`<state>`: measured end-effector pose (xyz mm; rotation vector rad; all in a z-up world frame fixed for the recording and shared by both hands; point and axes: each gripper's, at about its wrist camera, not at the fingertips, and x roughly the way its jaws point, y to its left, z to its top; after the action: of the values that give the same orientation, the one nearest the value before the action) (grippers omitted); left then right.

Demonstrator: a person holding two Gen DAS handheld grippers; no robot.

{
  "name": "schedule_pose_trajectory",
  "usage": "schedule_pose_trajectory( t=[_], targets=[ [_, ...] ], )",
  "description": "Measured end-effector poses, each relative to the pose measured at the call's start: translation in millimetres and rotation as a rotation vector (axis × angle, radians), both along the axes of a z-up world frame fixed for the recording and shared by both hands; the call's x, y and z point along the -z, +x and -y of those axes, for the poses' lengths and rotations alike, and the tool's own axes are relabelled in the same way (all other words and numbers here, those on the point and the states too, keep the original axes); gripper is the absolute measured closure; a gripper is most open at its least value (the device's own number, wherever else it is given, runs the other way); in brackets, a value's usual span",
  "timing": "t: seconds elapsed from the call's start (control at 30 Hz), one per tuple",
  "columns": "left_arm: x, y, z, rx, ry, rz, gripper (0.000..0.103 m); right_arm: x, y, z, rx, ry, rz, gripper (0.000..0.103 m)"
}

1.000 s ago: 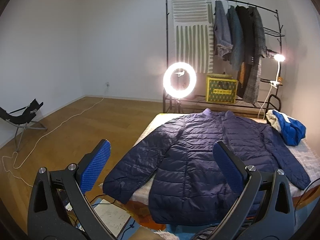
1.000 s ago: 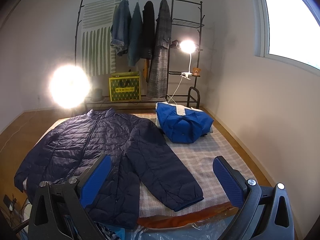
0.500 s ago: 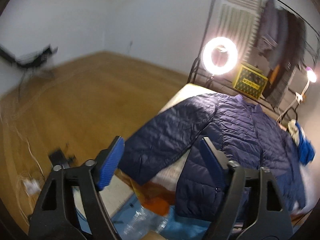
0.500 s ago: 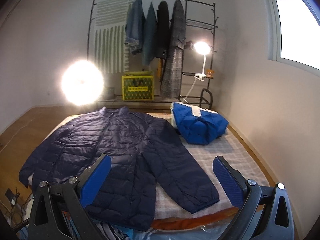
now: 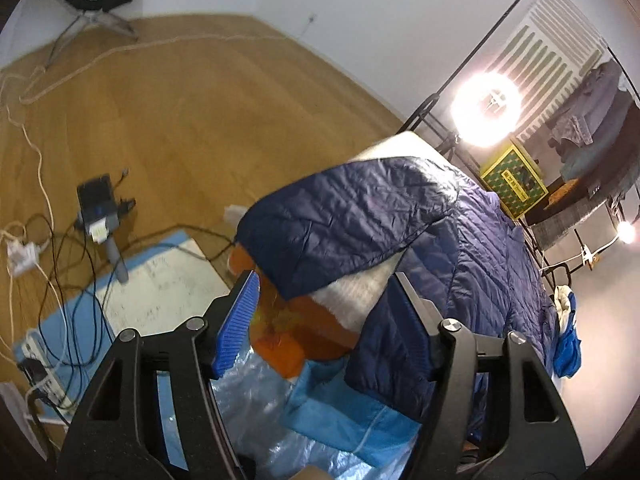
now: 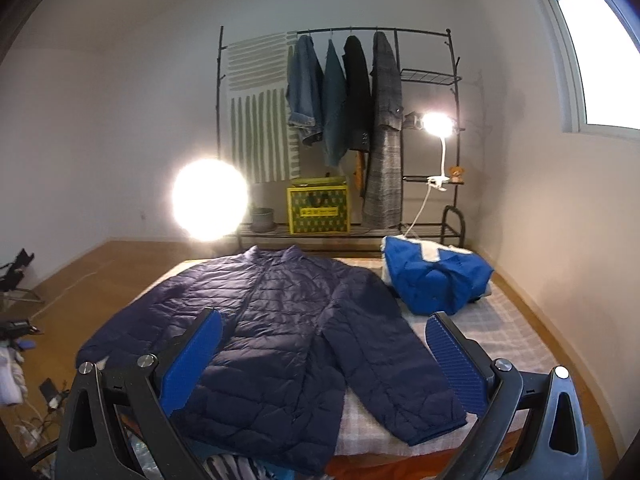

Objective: Fold large clothes
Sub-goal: 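Grasp the cuff of a jacket sleeve with the left gripper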

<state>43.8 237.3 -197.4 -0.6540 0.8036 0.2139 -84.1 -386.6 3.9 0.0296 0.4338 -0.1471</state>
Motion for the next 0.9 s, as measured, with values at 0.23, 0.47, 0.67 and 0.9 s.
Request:
schedule_pose_trajectory(
  t=[0.23, 0.47, 0.67, 0.9],
  targets=[
    [38.5, 3.3, -20.2, -0.059, -0.157, -0.035, 0.035, 7.4, -4.2, -2.2, -0.037, 0.021, -0.033, 0.000],
    [92.1, 47.5, -39.8, -0.082, -0.314, -0.092, 0.035, 5.7, 9.4, -12.6, -0.013, 0.003, -0.046, 0.000],
    [143.1, 81.4, -54.0, -0.113, -0.416, -0.140, 0.035, 13.4, 47.4, -38.1, -0.021, -0.072, -0.107, 0.000],
    [180.5, 97.1, -68.4, -0.155, -0.534, -0.134, 0.041, 23.1, 79.2, -70.4, -0.084, -0.114, -0.149, 0.000]
  ],
)
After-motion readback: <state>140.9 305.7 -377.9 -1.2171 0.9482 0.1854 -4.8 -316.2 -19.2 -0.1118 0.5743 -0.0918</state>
